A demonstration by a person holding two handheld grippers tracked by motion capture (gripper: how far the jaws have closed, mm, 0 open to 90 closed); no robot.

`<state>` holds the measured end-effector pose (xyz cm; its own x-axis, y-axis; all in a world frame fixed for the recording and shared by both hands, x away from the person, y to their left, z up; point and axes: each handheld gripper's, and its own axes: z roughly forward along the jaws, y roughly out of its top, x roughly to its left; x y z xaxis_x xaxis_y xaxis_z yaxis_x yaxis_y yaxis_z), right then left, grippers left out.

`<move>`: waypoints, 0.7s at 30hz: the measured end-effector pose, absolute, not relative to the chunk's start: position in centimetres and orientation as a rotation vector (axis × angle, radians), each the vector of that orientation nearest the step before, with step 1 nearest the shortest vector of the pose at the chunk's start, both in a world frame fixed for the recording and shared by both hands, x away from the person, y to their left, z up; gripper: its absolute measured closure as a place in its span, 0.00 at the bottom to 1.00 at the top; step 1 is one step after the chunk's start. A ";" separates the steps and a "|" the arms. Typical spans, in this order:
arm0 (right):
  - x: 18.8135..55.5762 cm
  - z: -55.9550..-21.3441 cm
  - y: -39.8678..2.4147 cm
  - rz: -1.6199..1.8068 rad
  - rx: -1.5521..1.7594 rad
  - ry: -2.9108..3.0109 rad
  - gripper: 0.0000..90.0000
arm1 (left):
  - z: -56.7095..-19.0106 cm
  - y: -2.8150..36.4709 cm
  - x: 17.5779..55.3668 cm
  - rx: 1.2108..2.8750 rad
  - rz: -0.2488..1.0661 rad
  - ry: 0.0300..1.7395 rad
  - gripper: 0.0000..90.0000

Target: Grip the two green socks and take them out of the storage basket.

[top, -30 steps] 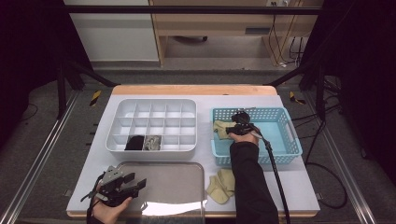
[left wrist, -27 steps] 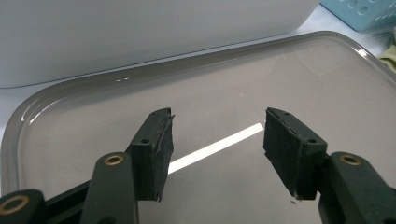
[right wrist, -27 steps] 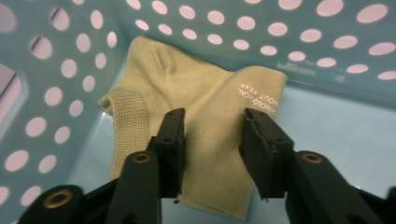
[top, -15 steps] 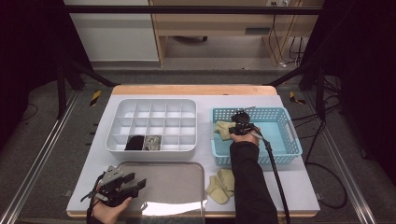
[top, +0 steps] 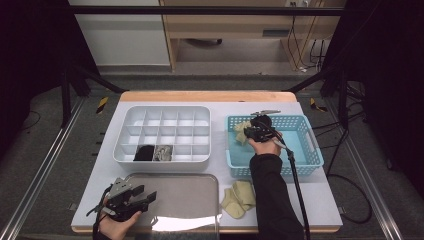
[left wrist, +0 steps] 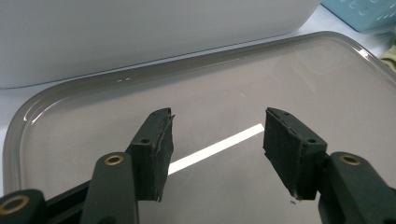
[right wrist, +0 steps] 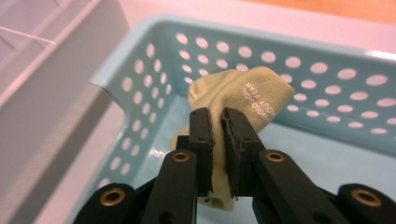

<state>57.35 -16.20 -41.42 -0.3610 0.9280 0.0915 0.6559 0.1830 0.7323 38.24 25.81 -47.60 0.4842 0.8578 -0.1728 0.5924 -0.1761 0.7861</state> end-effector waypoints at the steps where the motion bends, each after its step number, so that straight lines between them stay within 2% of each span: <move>1: 57.2 -41.1 -16.3 1.004 1.485 2.089 0.92 | -47.6 25.8 38.2 1.880 0.393 1.209 0.46; 12: 53.6 -38.2 -17.1 1.114 1.367 2.048 0.91 | -47.6 25.7 38.2 1.878 0.396 1.208 0.46; 21: 49.7 -37.8 -19.4 1.221 1.294 1.962 0.91 | -47.6 25.6 38.2 1.882 0.397 1.208 0.46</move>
<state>49.68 -19.39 -37.77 -0.4317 0.8991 0.0729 0.4625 0.1512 0.8736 38.17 25.65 -47.58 0.4847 0.8583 -0.1688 0.5910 -0.1791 0.7865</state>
